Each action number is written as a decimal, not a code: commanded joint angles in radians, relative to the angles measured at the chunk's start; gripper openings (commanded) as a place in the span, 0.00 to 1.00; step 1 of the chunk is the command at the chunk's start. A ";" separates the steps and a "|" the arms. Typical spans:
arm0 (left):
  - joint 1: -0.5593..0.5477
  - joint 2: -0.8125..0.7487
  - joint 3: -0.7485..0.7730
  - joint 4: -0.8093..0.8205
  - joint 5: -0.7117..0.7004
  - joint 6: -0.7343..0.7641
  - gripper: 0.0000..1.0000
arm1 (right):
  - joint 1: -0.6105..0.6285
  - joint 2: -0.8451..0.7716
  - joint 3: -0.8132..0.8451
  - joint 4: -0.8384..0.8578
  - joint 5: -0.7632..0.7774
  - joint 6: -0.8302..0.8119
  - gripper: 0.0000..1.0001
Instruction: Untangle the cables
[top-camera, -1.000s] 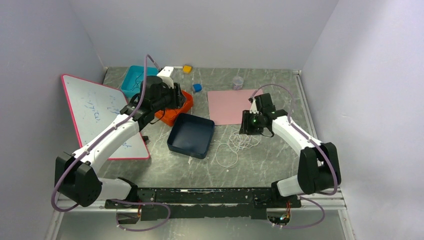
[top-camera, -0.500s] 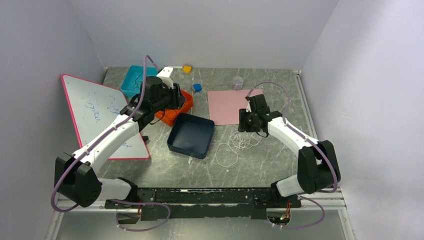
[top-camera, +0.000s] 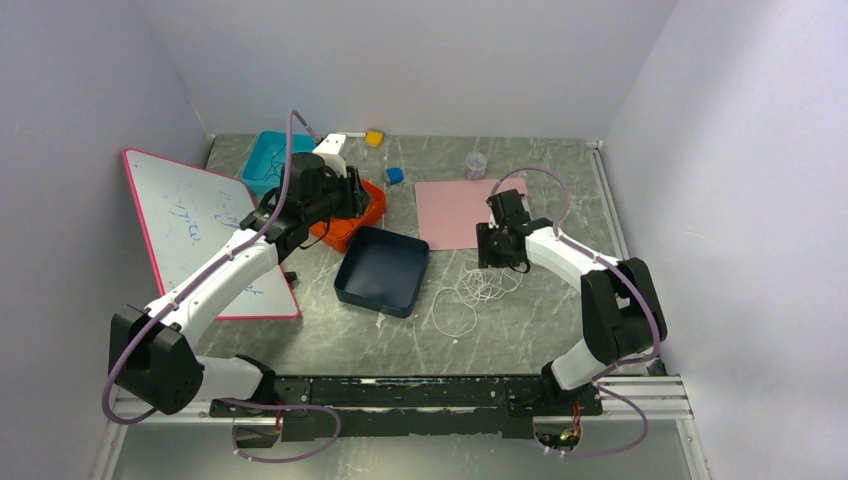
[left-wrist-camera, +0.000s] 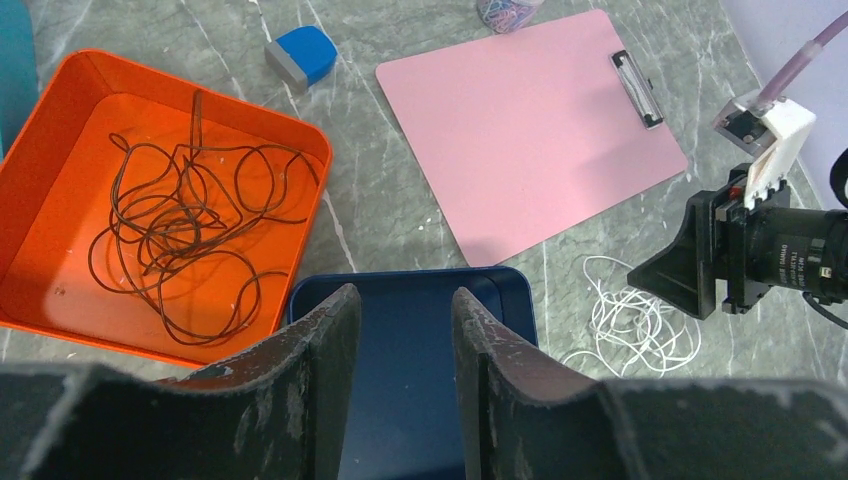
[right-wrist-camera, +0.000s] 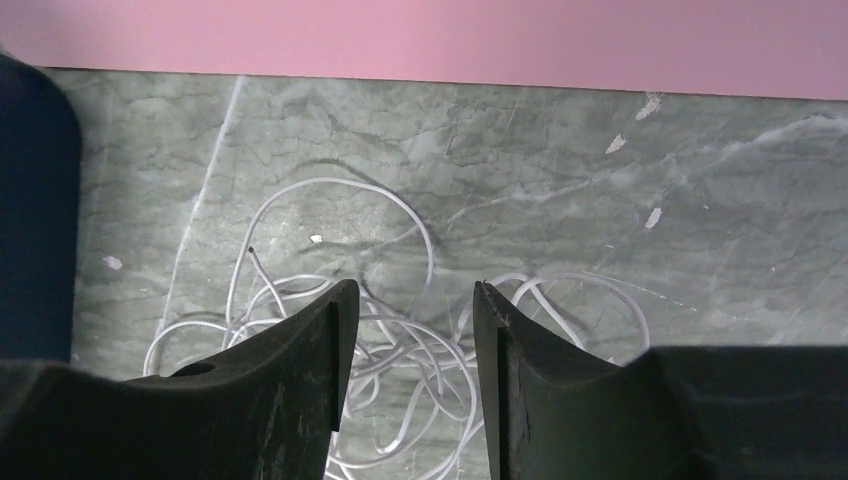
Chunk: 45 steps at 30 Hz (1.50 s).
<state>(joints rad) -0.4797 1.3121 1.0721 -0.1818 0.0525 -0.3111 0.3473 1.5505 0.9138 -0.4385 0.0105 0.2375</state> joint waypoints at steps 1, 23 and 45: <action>-0.006 -0.023 -0.009 0.009 -0.022 -0.006 0.44 | 0.007 0.033 0.002 0.032 0.007 -0.017 0.49; -0.006 -0.004 -0.012 0.024 -0.010 -0.017 0.43 | -0.011 -0.205 -0.036 -0.100 0.335 0.144 0.54; -0.006 -0.020 -0.020 0.016 -0.015 -0.017 0.42 | -0.132 -0.052 -0.101 -0.040 0.192 0.164 0.32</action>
<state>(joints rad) -0.4797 1.3098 1.0576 -0.1833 0.0452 -0.3229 0.2245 1.4933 0.8234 -0.5102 0.2184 0.3969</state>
